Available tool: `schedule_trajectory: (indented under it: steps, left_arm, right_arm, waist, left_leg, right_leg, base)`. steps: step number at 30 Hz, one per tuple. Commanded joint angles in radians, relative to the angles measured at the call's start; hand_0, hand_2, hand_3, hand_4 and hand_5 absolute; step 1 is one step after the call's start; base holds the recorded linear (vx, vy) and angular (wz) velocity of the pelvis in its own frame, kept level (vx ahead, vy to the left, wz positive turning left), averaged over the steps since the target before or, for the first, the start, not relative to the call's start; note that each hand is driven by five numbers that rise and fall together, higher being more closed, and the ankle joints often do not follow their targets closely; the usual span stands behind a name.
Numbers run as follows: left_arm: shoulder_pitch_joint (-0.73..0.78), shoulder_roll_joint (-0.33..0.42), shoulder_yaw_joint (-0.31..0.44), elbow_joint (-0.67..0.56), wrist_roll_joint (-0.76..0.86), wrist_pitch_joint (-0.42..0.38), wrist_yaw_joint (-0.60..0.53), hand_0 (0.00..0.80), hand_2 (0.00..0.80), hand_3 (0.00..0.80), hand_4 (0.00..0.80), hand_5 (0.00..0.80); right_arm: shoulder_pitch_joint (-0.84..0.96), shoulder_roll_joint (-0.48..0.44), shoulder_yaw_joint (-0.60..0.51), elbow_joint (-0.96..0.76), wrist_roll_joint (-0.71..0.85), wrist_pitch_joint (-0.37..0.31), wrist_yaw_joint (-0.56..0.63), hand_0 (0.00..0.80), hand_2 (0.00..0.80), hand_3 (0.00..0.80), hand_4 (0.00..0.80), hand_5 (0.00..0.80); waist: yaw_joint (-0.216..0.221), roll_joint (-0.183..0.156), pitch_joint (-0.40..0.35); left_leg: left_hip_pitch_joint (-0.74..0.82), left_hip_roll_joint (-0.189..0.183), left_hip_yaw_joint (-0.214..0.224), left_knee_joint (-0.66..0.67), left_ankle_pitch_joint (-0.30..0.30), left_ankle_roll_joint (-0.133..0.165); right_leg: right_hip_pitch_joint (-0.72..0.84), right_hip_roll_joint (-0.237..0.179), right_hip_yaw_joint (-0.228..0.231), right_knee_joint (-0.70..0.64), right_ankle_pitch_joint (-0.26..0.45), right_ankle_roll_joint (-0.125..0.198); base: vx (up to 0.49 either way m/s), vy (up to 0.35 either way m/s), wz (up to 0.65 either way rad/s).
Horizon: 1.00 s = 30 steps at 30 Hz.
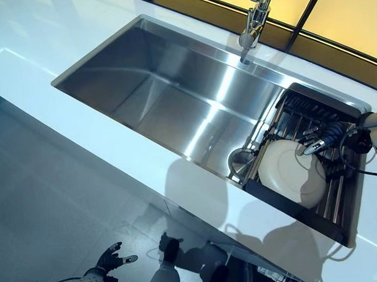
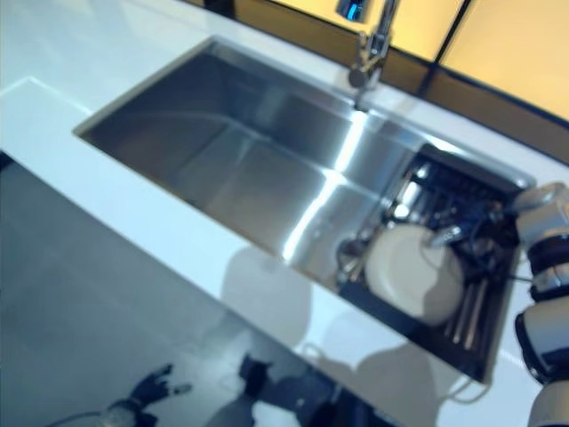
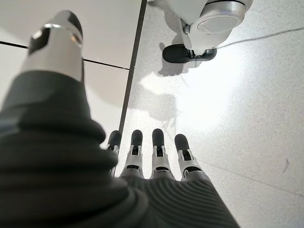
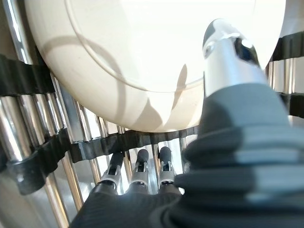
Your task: Take plates into dishwasher
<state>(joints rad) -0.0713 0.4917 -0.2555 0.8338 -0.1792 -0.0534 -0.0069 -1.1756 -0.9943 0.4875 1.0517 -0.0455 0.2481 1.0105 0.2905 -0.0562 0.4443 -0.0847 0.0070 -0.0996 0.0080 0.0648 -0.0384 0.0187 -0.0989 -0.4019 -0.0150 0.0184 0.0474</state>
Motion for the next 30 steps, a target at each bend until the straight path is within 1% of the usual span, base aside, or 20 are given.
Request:
schedule_trajectory:
  steps: [1, 8, 15, 22, 30]
  left_arm:
    - [0.0, 0.026, -0.014, -0.042, -0.012, -0.008, 0.005, 0.0, 0.0, 0.0, 0.0, 0.0]
    - [0.002, 0.019, -0.005, -0.027, -0.001, -0.011, 0.006, 0.0, 0.0, 0.0, 0.0, 0.0]
    - [-0.005, 0.011, -0.004, -0.009, 0.008, -0.016, 0.01, 0.0, 0.0, 0.0, 0.0, 0.0]
    - [-0.002, 0.01, -0.001, -0.008, 0.009, -0.014, 0.01, 0.0, 0.0, 0.0, 0.0, 0.0]
    - [-0.009, 0.011, 0.003, 0.002, 0.012, -0.017, 0.007, 0.0, 0.0, 0.0, 0.0, 0.0]
  right_arm:
    - [0.075, 0.076, 0.129, -0.016, 0.016, 0.045, 0.191, 0.0, 0.0, 0.0, 0.0, 0.0]
    - [0.086, 0.085, 0.13, -0.027, 0.002, 0.049, 0.221, 0.0, 0.0, 0.0, 0.0, 0.0]
    - [0.092, 0.099, 0.134, -0.035, 0.005, 0.059, 0.276, 0.0, 0.0, 0.0, 0.0, 0.0]
    - [0.105, 0.112, 0.121, -0.047, 0.013, 0.062, 0.298, 0.0, 0.0, 0.0, 0.0, 0.0]
    - [0.12, 0.128, 0.118, -0.055, 0.017, 0.059, 0.382, 0.0, 0.0, 0.0, 0.0, 0.0]
  waist:
    - [0.022, 0.0, 0.019]
    - [0.023, -0.008, 0.012]
    - [0.025, -0.017, 0.004]
    - [0.025, -0.017, 0.002]
    - [0.028, -0.018, -0.003]
  left_leg:
    - [-0.061, 0.02, 0.012, -0.024, 0.048, -0.015]
    - [-0.053, 0.022, 0.012, -0.025, 0.044, -0.016]
    - [-0.048, 0.021, 0.01, -0.025, 0.042, -0.016]
    - [-0.044, 0.021, 0.008, -0.028, 0.042, -0.015]
    - [-0.049, 0.019, 0.005, -0.031, 0.044, -0.016]
  right_leg:
    - [-0.078, -0.034, 0.034, 0.128, 0.006, 0.026]
    - [-0.067, -0.032, 0.037, 0.125, 0.002, 0.023]
    - [-0.059, -0.03, 0.039, 0.122, 0.001, 0.023]
    - [-0.057, -0.03, 0.041, 0.121, -0.001, 0.022]
    - [-0.057, -0.03, 0.04, 0.117, -0.002, 0.023]
  base:
    - [0.021, -0.001, 0.05]
    - [0.011, 0.0, 0.04]
    - [0.0, 0.0, 0.0]
    - [0.004, 0.004, 0.02]
    - [0.0, 0.0, 0.0]
